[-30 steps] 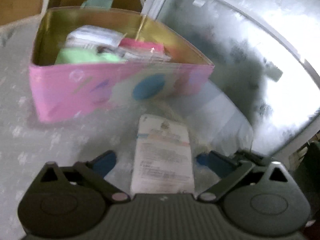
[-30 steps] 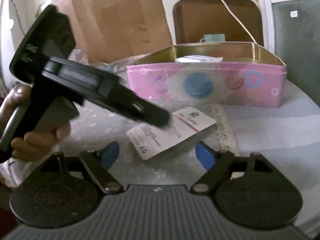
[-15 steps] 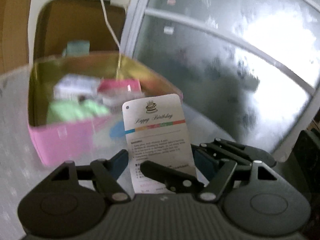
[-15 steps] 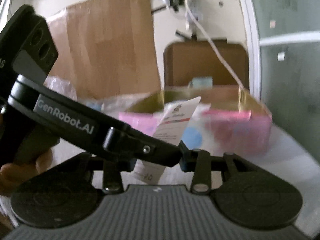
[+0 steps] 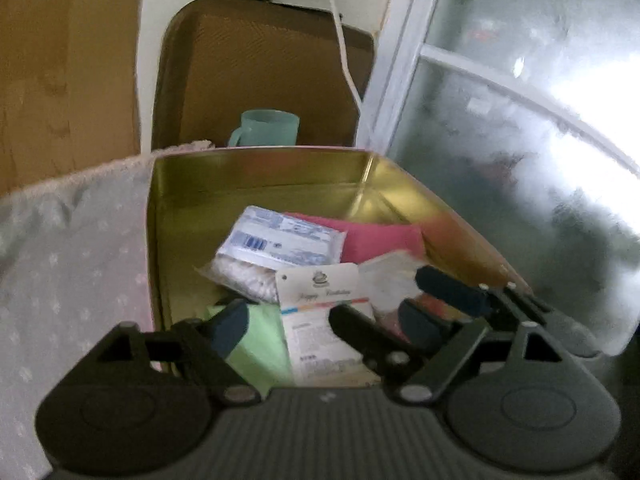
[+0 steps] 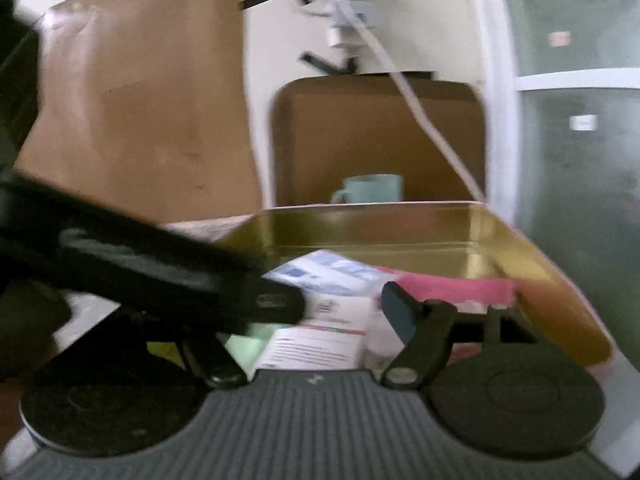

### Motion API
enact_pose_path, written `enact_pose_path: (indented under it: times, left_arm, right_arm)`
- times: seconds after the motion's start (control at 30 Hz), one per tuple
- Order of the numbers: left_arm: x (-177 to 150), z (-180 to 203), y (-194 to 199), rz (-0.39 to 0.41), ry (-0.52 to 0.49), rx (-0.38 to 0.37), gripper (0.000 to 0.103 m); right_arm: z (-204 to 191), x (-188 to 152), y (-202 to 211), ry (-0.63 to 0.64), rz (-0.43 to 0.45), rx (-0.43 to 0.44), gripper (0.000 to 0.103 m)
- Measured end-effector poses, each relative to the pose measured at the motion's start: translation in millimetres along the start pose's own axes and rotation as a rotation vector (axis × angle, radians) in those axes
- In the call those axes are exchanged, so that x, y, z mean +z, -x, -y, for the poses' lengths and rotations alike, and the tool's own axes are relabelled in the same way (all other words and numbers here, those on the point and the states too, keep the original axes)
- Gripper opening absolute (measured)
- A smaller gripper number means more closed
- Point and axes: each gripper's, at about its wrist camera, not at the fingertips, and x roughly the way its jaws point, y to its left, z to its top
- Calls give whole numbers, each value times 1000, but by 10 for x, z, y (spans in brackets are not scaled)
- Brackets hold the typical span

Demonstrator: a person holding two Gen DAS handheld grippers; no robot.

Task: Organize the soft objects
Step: 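Grasp the blue pencil case with the right gripper and lift it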

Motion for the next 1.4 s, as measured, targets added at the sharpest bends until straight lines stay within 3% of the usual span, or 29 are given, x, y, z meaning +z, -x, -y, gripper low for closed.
enact_pose_path:
  times: [0.07,0.2,0.33,0.43,0.5,0.6,0.67,0.73,0.77,0.83,0.97,1.1,1.2,1.33,1.4]
  left_arm:
    - [-67,-40,179,29,7,-46,93]
    - [-180,-69,608,139,-34,-18,93]
    - [-343,-490,1090,237,54,50,95]
    - [-570,-962,1424,297,146,182,96]
    - [-769,-1343,1587,313,197,332,96]
    - [-1092,-1909,1669,285,259,616,92]
    - [-1338,-2220,1738,295,362,689,90]
    - [-1459,-2403,1836,320,472,664,87]
    - [-1476,-2437,1904,374,480,646,88]
    - [-1468,-2433,1957,415,464,730,96]
    - [-1483,-2557,1996,406,530,700,96]
    - [-1585,-2636,2046,395,598,679,96]
    - [-1610,-2681,2057,378,632,664,96]
    - [-1619,-2725,2012,363,638,651,96]
    - [-1607,-2722,1983,353,620,637,97]
  right_arm:
    - [23,-17,133,-38,38,39,89]
    - [-348,20,402,102,157,25,89]
    - [-729,100,407,139,147,174,89]
    - [-1129,74,255,197,73,283,89]
    - [-1399,42,116,219,-6,350,89]
    - [-1798,-22,-222,213,-130,432,89]
    - [-2019,-3,-536,164,-206,425,89]
    - [-2257,44,-841,77,-269,413,89]
    - [-2399,55,-971,34,-295,404,89]
    - [-2674,75,-1224,-13,-332,369,90]
    - [-3157,93,-1777,-33,-368,254,90]
    - [-3392,22,-2188,-11,-493,179,92]
    - [-3502,-66,-2169,136,-481,178,86]
    - [-3283,-80,-1852,210,-456,243,57]
    - [-3115,-85,-1653,232,-464,280,56]
